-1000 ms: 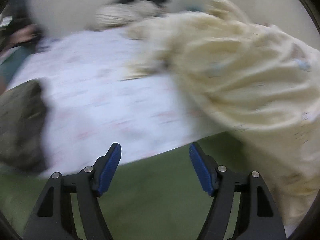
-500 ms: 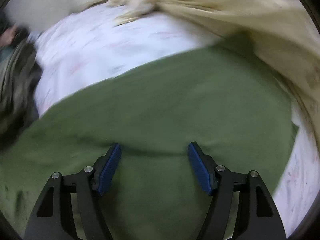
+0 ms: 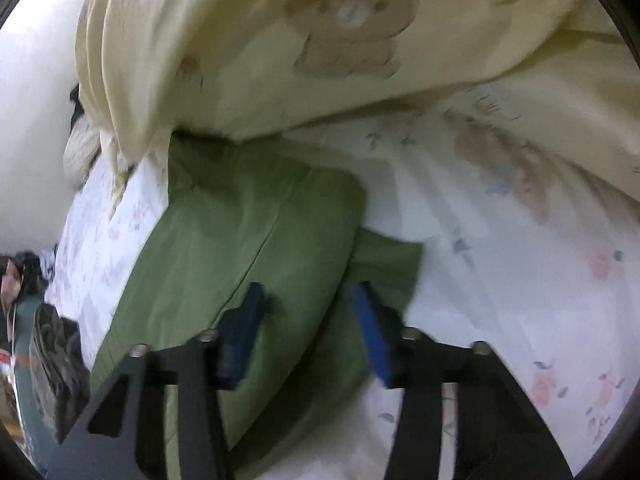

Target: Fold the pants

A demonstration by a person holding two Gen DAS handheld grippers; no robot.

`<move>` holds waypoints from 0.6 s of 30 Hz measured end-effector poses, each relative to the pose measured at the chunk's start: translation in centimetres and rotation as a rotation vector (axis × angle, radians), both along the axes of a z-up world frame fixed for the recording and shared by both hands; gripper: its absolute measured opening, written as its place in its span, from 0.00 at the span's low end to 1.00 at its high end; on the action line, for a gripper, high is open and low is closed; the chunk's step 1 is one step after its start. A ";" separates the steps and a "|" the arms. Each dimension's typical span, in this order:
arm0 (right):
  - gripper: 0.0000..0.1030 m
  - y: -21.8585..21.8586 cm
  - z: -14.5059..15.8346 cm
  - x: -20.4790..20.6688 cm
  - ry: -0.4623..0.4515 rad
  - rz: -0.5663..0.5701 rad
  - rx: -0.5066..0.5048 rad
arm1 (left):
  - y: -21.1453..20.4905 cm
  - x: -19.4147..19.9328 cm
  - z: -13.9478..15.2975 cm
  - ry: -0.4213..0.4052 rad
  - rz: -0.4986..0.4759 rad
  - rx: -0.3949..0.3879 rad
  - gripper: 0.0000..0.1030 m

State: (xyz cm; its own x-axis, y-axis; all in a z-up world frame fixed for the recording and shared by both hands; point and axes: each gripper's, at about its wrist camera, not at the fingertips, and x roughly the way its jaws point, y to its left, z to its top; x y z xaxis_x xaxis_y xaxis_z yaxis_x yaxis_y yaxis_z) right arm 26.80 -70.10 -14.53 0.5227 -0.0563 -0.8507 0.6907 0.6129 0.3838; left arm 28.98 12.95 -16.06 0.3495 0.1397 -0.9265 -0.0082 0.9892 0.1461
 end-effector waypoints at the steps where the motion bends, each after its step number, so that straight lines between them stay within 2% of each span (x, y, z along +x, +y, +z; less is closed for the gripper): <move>1: 0.44 0.6 -1.0 0.6 0.042 0.015 0.012 | 0.1 -0.2 -0.1 0.002 -0.004 -0.005 0.82; 2: 0.37 0.8 -1.2 0.8 0.047 0.021 0.014 | 0.4 -0.3 -0.3 0.014 -0.004 -0.011 0.82; 3: 0.07 1.1 -0.9 0.8 0.034 0.024 -0.001 | 0.4 -0.2 -0.5 0.025 -0.005 -0.014 0.82; 4: 0.00 1.3 -0.1 0.9 0.015 0.031 -0.028 | 0.4 -0.4 -0.5 0.029 -0.010 -0.014 0.82; 8: 0.00 1.7 3.5 -0.2 -0.051 0.016 -0.123 | 0.6 -0.9 -0.5 0.015 -0.017 -0.026 0.82; 11: 0.00 2.1 4.5 -3.2 -0.073 -0.053 -0.104 | 1.3 -0.8 -0.3 0.019 -0.011 -0.054 0.82; 13: 0.00 1.9 4.0 -4.5 -0.032 -0.088 -0.116 | 1.4 -0.8 -0.2 0.020 -0.008 -0.060 0.82; 16: 0.00 1.8 0.9 -3.5 0.066 -0.070 -0.102 | 1.5 -0.8 0.0 0.028 -0.006 -0.065 0.82; 18: 0.06 1.7 -0.2 -3.0 0.141 -0.078 -0.129 | 1.7 -0.5 0.1 0.034 0.003 -0.090 0.81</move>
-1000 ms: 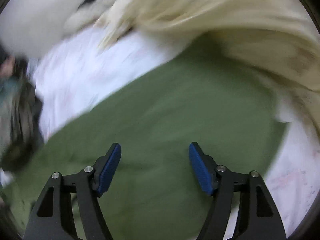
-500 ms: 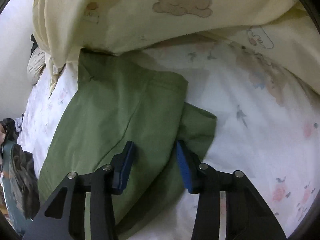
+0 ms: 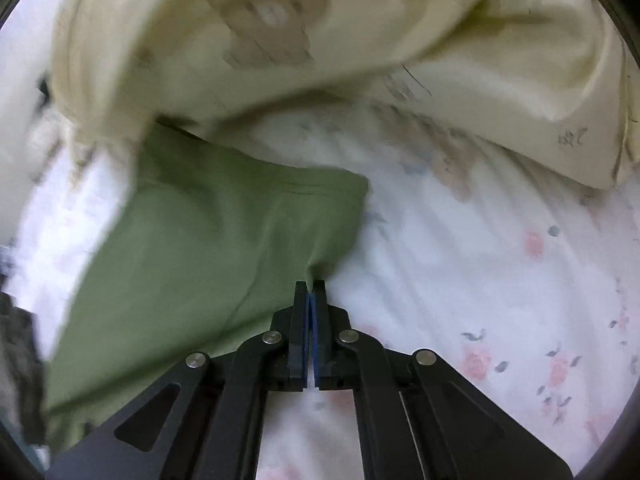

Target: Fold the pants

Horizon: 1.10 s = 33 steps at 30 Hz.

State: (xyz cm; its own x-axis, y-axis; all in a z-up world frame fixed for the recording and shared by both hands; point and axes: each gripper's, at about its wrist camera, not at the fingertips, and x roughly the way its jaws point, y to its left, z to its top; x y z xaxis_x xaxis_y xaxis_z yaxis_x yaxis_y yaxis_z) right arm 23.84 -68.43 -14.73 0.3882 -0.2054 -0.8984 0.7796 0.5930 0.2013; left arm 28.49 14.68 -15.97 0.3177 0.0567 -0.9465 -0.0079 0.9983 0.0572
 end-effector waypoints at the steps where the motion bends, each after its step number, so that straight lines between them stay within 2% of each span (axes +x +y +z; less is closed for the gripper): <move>1: 0.08 0.0 0.0 0.1 0.008 0.000 0.002 | 0.2 0.1 0.3 -0.008 0.003 -0.011 0.81; 3: 0.13 0.3 0.8 0.2 -0.012 0.012 -0.025 | 0.4 0.0 1.1 -0.026 0.017 -0.030 0.81; 5: 0.21 1.7 3.0 0.4 -0.013 0.026 -0.157 | 0.3 -0.1 2.0 -0.058 0.024 -0.074 0.81; 7: 0.22 3.0 4.6 0.4 -0.053 0.050 -0.219 | -0.1 -0.2 2.3 -0.071 0.016 -0.076 0.81; 8: 0.28 3.8 5.4 0.4 -0.085 0.063 -0.238 | -0.3 -0.2 2.3 -0.077 0.006 -0.079 0.81; 9: 0.37 4.1 5.9 0.1 -0.116 0.083 -0.234 | -0.5 -0.2 2.0 -0.069 -0.007 -0.081 0.81; 11: 0.38 6.0 4.9 1.6 -0.194 0.200 -0.116 | -0.6 -0.2 1.0 -0.027 -0.017 -0.065 0.81; 12: 0.37 7.0 4.3 2.6 -0.213 0.295 -0.037 | -0.6 -0.1 0.5 -0.010 -0.020 -0.059 0.81; 13: 0.37 8.1 3.9 3.6 -0.217 0.377 -0.009 | -0.7 -0.3 0.2 0.000 -0.024 -0.058 0.82; 16: 0.37 12.7 2.9 8.0 -0.175 0.615 -0.021 | -0.8 -0.4 -0.3 0.004 -0.044 -0.048 0.82; 19: 0.33 14.4 0.6 12.5 -0.142 0.725 0.088 | -1.0 -0.1 -0.6 0.018 -0.047 -0.044 0.82; 20: 0.32 15.1 0.1 13.4 -0.087 0.747 0.066 | -1.0 -0.1 -0.9 0.026 -0.053 -0.040 0.82; 22: 0.24 15.6 -1.0 15.3 0.012 0.792 -0.062 | -1.2 0.2 -1.2 0.032 -0.061 -0.038 0.83; 24: 0.24 14.0 -0.8 17.2 0.037 0.737 -0.183 | -1.3 0.4 -1.9 0.047 -0.073 -0.038 0.86; 25: 0.24 12.2 -1.0 18.7 0.061 0.650 -0.220 | -1.2 0.8 -2.1 0.047 -0.075 -0.041 0.86; 28: 0.24 8.2 -1.0 21.6 0.138 0.486 -0.277 | -1.3 1.0 -2.3 0.049 -0.074 -0.042 0.88; 29: 0.24 7.6 -0.9 22.1 0.158 0.466 -0.298 | -1.3 0.8 -2.4 0.047 -0.079 -0.041 0.89; 31: 0.25 6.9 -0.2 22.9 0.205 0.433 -0.406 | -1.3 1.0 -2.6 0.048 -0.087 -0.050 0.92; 33: 0.28 6.6 0.9 22.4 0.132 0.416 -0.398 | -1.7 1.2 -2.9 0.044 -0.087 -0.056 0.95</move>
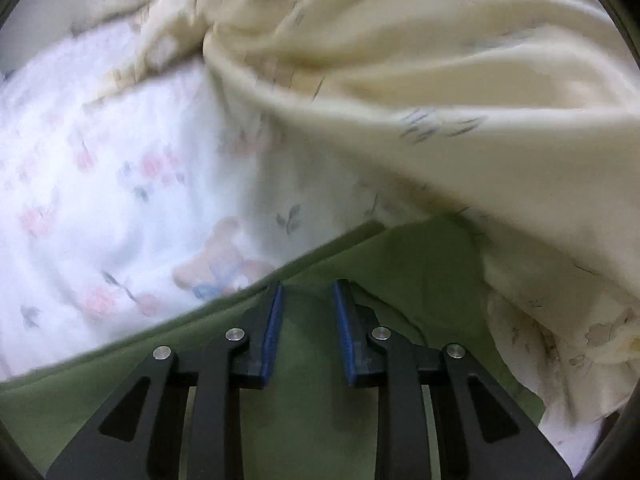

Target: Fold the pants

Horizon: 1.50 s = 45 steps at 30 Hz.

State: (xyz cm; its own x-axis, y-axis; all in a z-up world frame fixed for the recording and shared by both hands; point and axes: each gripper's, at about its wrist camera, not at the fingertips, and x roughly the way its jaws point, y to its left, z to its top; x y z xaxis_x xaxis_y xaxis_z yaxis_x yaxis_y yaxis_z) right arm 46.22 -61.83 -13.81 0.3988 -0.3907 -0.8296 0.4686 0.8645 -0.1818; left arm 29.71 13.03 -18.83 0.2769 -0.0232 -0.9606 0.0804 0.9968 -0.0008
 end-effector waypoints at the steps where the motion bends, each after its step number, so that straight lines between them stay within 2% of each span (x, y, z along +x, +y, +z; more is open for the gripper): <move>1: 0.28 -0.4 0.5 -0.8 -0.052 0.003 0.052 | -0.1 0.4 -0.1 -0.001 -0.002 -0.001 0.97; 4: 0.29 0.3 2.0 -3.4 -0.182 0.027 0.143 | -0.5 0.4 -0.1 -0.006 0.005 -0.005 0.98; 5: 0.33 1.1 2.3 -4.3 -0.203 0.049 0.165 | -0.5 0.5 0.1 -0.011 0.009 -0.007 0.98; 7: 0.47 3.9 2.4 -5.8 -0.223 0.112 0.204 | -0.3 -0.2 1.5 -0.030 0.023 -0.024 0.98; 8: 0.64 5.4 2.3 -6.1 -0.229 0.140 0.227 | -0.5 -0.4 2.1 -0.031 0.023 -0.039 0.97; 9: 0.73 6.6 2.5 -6.6 -0.229 0.160 0.242 | -0.6 -0.5 3.1 -0.037 0.024 -0.067 0.97; 11: 0.74 9.6 3.2 -8.2 -0.233 0.208 0.250 | 0.0 -1.1 5.5 -0.079 0.064 -0.120 0.97; 12: 0.77 11.3 3.6 -9.2 -0.250 0.217 0.265 | 1.3 -1.5 7.4 -0.111 0.114 -0.174 0.97; 14: 0.77 13.5 4.3 -11.1 -0.267 0.238 0.347 | 3.7 -2.3 9.8 -0.171 0.207 -0.227 0.98; 17: 0.77 16.8 5.1 -13.7 -0.286 0.232 0.479 | 10.7 -5.1 13.9 -0.316 0.478 -0.279 0.99; 19: 0.78 18.8 5.9 -16.7 -0.305 0.222 0.558 | 14.2 -7.1 14.9 -0.359 0.644 -0.285 0.99; 21: 0.78 20.2 6.5 -18.2 -0.299 0.225 0.610 | 16.1 -8.3 14.5 -0.346 0.712 -0.324 0.99; 23: 0.78 21.6 7.3 -20.4 -0.296 0.220 0.638 | 15.9 -8.9 13.4 -0.316 0.721 -0.353 0.99; 26: 0.79 23.2 8.0 -23.7 -0.303 0.203 0.690 | 13.1 -9.9 11.1 -0.260 0.721 -0.356 0.99; 28: 0.80 23.6 7.8 -25.5 -0.312 0.174 0.743 | 10.7 -11.8 8.9 -0.254 0.778 -0.384 0.99; 30: 0.81 24.0 7.2 -26.7 -0.300 0.147 0.774 | 8.1 -13.8 6.6 -0.265 0.810 -0.477 0.96; 32: 0.81 24.3 6.4 -26.8 -0.278 0.126 0.786 | 6.0 -15.0 5.0 -0.308 0.823 -0.556 0.87; 34: 0.81 24.4 6.0 -26.7 -0.266 0.123 0.783 | 4.6 -15.6 3.4 -0.352 0.828 -0.643 0.87; 37: 0.81 24.5 5.8 -26.1 -0.264 0.125 0.785 | 3.8 -15.8 0.5 -0.346 0.862 -0.802 0.83; 40: 0.81 24.5 5.6 -25.3 -0.268 0.129 0.792 | 3.0 -15.0 -0.3 -0.347 0.830 -0.755 0.83; 43: 0.81 24.2 4.8 -25.1 -0.257 0.100 0.824 | 3.7 -14.1 -1.0 -0.347 0.850 -0.758 0.83; 45: 0.81 24.0 4.2 -25.0 -0.250 0.084 0.861 | 4.2 -13.0 -0.9 -0.368 0.854 -0.730 0.83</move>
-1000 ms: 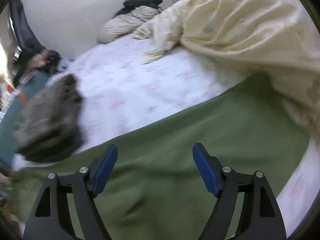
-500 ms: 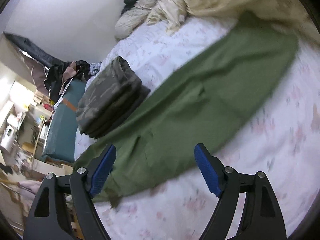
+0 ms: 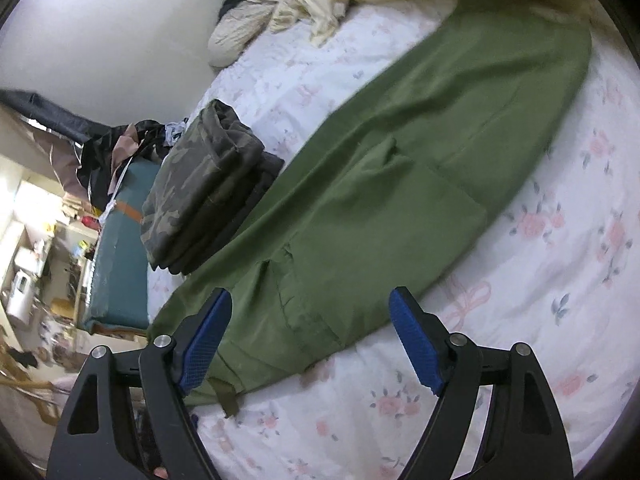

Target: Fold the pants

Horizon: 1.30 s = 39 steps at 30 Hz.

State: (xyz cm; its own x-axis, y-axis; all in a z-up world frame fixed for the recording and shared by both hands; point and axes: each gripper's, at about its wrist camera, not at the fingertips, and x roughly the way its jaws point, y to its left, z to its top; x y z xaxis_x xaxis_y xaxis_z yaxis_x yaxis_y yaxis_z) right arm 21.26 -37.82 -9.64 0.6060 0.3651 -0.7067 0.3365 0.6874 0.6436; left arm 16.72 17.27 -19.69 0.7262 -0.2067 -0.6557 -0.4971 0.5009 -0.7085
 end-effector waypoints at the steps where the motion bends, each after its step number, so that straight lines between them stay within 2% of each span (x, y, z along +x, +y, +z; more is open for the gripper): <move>1: 0.81 -0.2 -0.3 0.0 0.006 -0.008 0.022 | 0.4 0.4 0.1 -0.005 0.011 0.012 0.83; 4: 0.81 -0.4 -0.6 0.1 0.011 -0.019 0.022 | 1.5 2.0 0.0 -0.022 0.059 0.053 0.83; 7: 0.81 -0.6 -0.8 0.0 0.019 -0.014 -0.001 | 1.7 4.0 0.2 -0.037 0.044 0.133 0.80; 9: 0.81 -0.9 -0.9 -0.2 0.025 -0.028 -0.005 | 2.4 5.4 0.3 -0.054 0.055 0.161 0.67; 11: 0.81 -1.5 -0.9 -0.4 0.023 -0.045 0.017 | 3.6 6.6 -0.3 -0.050 0.035 0.132 0.33; 12: 0.81 -1.7 -0.9 -0.6 0.016 -0.048 0.022 | 4.0 6.8 -0.3 -0.042 0.025 0.138 0.27; 13: 0.81 -1.9 -1.0 -0.7 0.013 -0.050 0.017 | 4.2 6.8 -0.2 -0.047 0.025 0.147 0.18; 14: 0.81 -2.2 -1.3 -1.2 0.001 -0.050 0.024 | 4.4 6.5 0.0 -0.046 0.031 0.148 0.15; 16: 0.81 -2.8 -2.6 -2.6 0.012 -0.083 0.046 | 4.4 6.3 0.7 -0.030 0.030 0.145 0.13; 20: 0.81 -5.0 -6.5 -5.3 0.086 -0.185 0.150 | 4.0 6.9 2.3 -0.008 0.010 0.208 0.11; 22: 0.81 -7.3 -7.8 -6.1 0.103 -0.275 0.170 | 4.0 7.0 2.5 0.010 0.024 0.210 0.11; 24: 0.81 -10.8 -8.6 -5.9 0.075 -0.362 0.170 | 3.7 7.0 2.5 0.035 0.031 0.228 0.11; 25: 0.82 -12.4 -9.0 -5.4 0.054 -0.375 0.202 | 3.6 7.1 2.5 0.044 0.027 0.243 0.11; 26: 0.79 -13.9 -9.3 -4.9 0.028 -0.379 0.226 | 3.5 7.1 2.5 0.053 0.024 0.257 0.10; 27: 0.73 -15.8 -9.2 -4.2 -0.003 -0.378 0.201 | 3.4 7.1 2.4 0.061 0.021 0.260 0.10; 29: 0.67 -18.6 -8.6 -2.9 -0.031 -0.380 0.111 | 3.3 7.0 2.3 0.073 0.014 0.266 0.10; 32: 0.59 -22.9 -9.0 -1.3 -0.084 -0.406 0.068 | 3.1 7.1 2.3 0.086 -0.005 0.297 0.10; 34: 0.53 -25.6 -9.8 -0.2 -0.120 -0.422 0.056 | 3.2 7.0 2.2 0.078 0.004 0.273 0.10; 38: 0.43 -27.9 -10.2 1.8 -0.173 -0.423 0.038 | 2.9 7.1 2.4 0.083 0.008 0.280 0.10; 39: 0.36 -28.4 -10.3 2.3 -0.168 -0.429 0.027 | 2.9 7.0 2.6 0.082 0.006 0.277 0.10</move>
